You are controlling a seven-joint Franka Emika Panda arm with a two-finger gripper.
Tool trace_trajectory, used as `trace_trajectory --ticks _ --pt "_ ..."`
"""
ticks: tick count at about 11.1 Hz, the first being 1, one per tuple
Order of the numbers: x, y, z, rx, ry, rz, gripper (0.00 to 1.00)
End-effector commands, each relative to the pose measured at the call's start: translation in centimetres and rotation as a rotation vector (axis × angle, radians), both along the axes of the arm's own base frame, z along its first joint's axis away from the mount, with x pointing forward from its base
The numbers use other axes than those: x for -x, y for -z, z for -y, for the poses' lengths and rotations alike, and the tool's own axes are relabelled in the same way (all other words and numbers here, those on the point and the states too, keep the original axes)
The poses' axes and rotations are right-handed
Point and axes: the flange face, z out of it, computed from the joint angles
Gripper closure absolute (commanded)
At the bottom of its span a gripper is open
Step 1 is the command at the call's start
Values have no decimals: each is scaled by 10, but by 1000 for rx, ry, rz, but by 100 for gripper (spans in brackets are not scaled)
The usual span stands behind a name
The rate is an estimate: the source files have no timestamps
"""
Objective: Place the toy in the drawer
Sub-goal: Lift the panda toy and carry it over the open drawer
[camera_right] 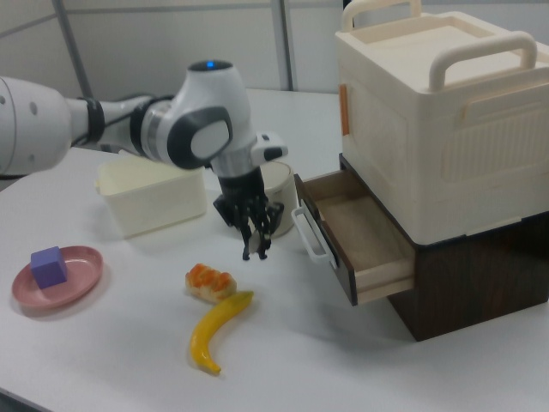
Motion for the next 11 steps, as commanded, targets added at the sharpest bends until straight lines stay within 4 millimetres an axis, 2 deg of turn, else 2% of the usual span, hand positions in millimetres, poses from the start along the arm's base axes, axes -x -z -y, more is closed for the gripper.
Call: trace_trajectory --ticks 1,3,4,5,6,7,8,10,11 --pt "-11 -69 10 82 -30 46 86" --pt "-14 -110 32 114 1 123 86" --pt "-12 -127 53 155 12 150 86" --pt "-11 -137 64 186 -17 159 83" --pt "-8 -136 84 209 -52 154 82" --pt "-11 -132 97 244 -108 169 71" --pt "-16 -128 110 298 -150 193 69" --pt "-25 -99 128 332 -180 166 69" --pt "-29 -90 130 361 -198 157 65"
